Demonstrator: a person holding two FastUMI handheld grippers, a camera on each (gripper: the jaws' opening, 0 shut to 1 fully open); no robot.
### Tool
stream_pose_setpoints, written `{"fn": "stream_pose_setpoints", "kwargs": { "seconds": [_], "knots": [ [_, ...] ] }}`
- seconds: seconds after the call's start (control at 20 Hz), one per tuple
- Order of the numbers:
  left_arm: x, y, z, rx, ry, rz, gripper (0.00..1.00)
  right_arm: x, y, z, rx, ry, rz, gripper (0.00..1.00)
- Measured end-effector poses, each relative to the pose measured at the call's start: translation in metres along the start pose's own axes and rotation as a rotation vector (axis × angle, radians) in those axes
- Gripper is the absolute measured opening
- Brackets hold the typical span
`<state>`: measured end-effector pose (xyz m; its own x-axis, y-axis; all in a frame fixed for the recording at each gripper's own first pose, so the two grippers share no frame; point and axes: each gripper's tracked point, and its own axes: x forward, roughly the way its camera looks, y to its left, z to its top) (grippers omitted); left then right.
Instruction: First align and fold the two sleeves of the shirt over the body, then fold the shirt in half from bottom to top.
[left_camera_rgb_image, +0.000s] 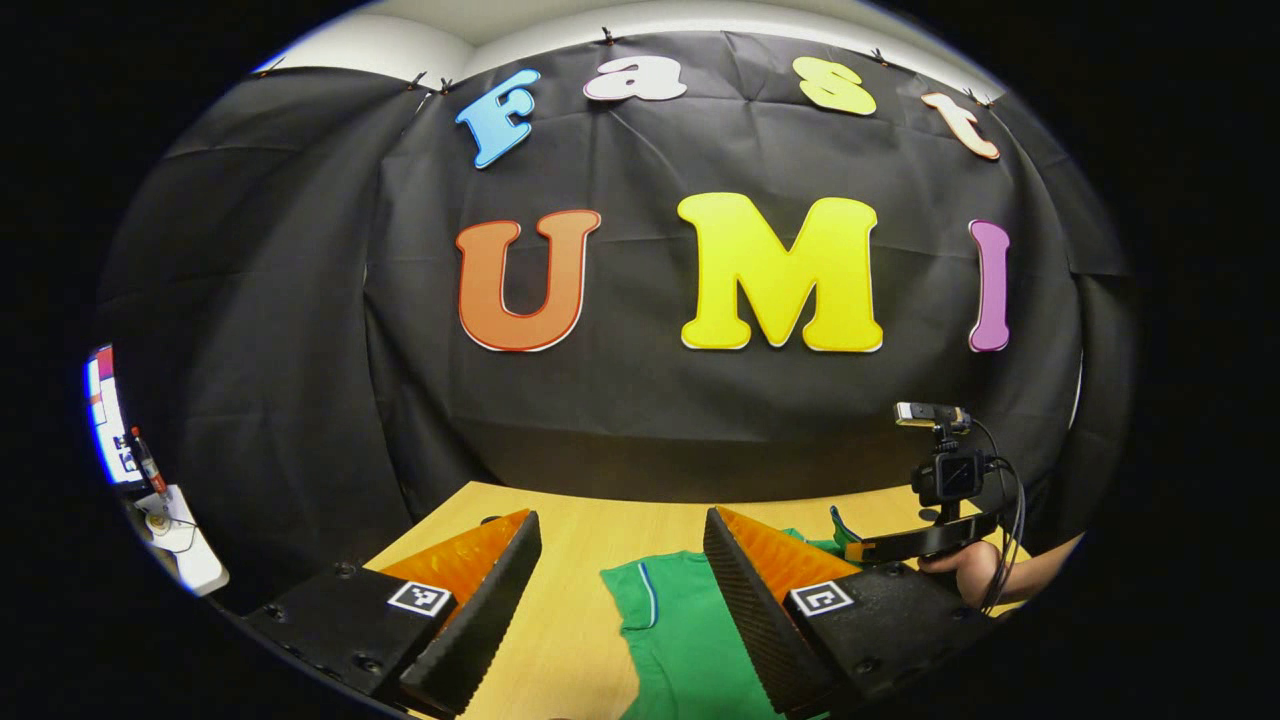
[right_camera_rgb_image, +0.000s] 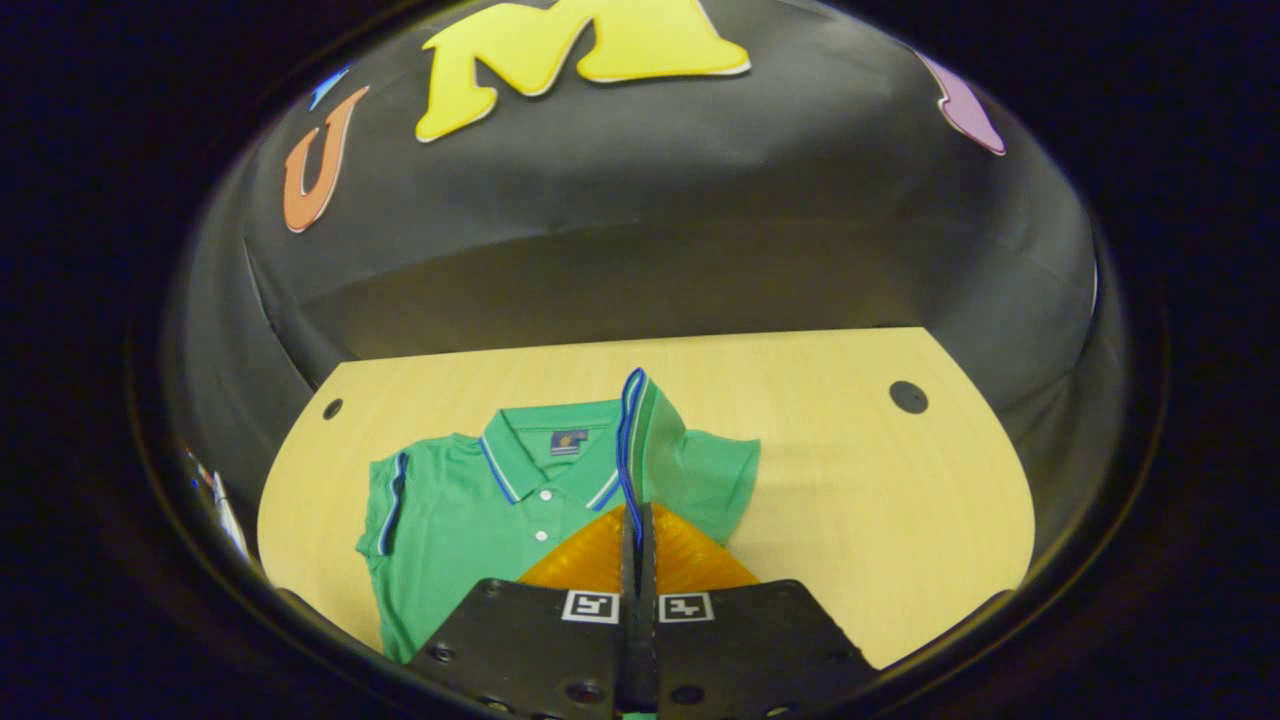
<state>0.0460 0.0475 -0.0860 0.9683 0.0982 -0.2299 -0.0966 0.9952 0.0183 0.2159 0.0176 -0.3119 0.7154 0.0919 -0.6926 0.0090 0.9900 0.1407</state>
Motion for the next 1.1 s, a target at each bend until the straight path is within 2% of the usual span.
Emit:
{"fn": "stream_pose_setpoints", "kwargs": {
  "seconds": [0.1, 0.2, 0.4, 0.45, 0.5, 0.55, 0.6, 0.7, 0.85, 1.1],
  "knots": [
    [0.0, 0.01, -0.004, -0.002, 0.016, 0.003, 1.0, 0.006, 0.019, -0.013, 0.017, 0.033, 0.016, 0.01],
    [0.004, 0.015, -0.008, -0.009, 0.023, -0.004, 1.0, 0.0, 0.033, -0.013, 0.015, 0.025, 0.03, 0.29],
    [0.019, 0.01, -0.014, -0.006, 0.019, -0.045, 1.0, -0.038, 0.034, 0.006, -0.019, -0.07, 0.013, 0.98],
    [0.025, 0.007, -0.017, -0.004, 0.019, -0.057, 1.0, -0.055, 0.03, 0.012, -0.03, -0.093, 0.004, 0.94],
    [0.033, 0.001, -0.022, -0.004, 0.023, -0.074, 1.0, -0.07, 0.028, 0.016, -0.04, -0.119, 0.008, 1.0],
    [0.041, -0.004, -0.031, 0.002, 0.038, -0.089, 1.0, -0.087, 0.025, 0.019, -0.051, -0.143, 0.011, 0.93],
    [0.049, -0.01, -0.039, 0.005, 0.05, -0.107, 1.0, -0.104, 0.017, 0.019, -0.064, -0.161, 0.004, 0.96],
    [0.067, -0.023, -0.059, 0.005, 0.079, -0.142, 1.0, -0.137, -0.002, 0.016, -0.079, -0.189, -0.022, 0.96],
    [0.096, -0.039, -0.106, -0.006, 0.169, -0.179, 1.0, -0.183, -0.025, 0.009, -0.1, -0.221, -0.073, 0.96],
    [0.136, -0.044, -0.188, 0.01, 0.369, -0.182, 1.0, -0.242, -0.059, -0.019, -0.062, -0.215, -0.151, 0.97]
  ]
}}
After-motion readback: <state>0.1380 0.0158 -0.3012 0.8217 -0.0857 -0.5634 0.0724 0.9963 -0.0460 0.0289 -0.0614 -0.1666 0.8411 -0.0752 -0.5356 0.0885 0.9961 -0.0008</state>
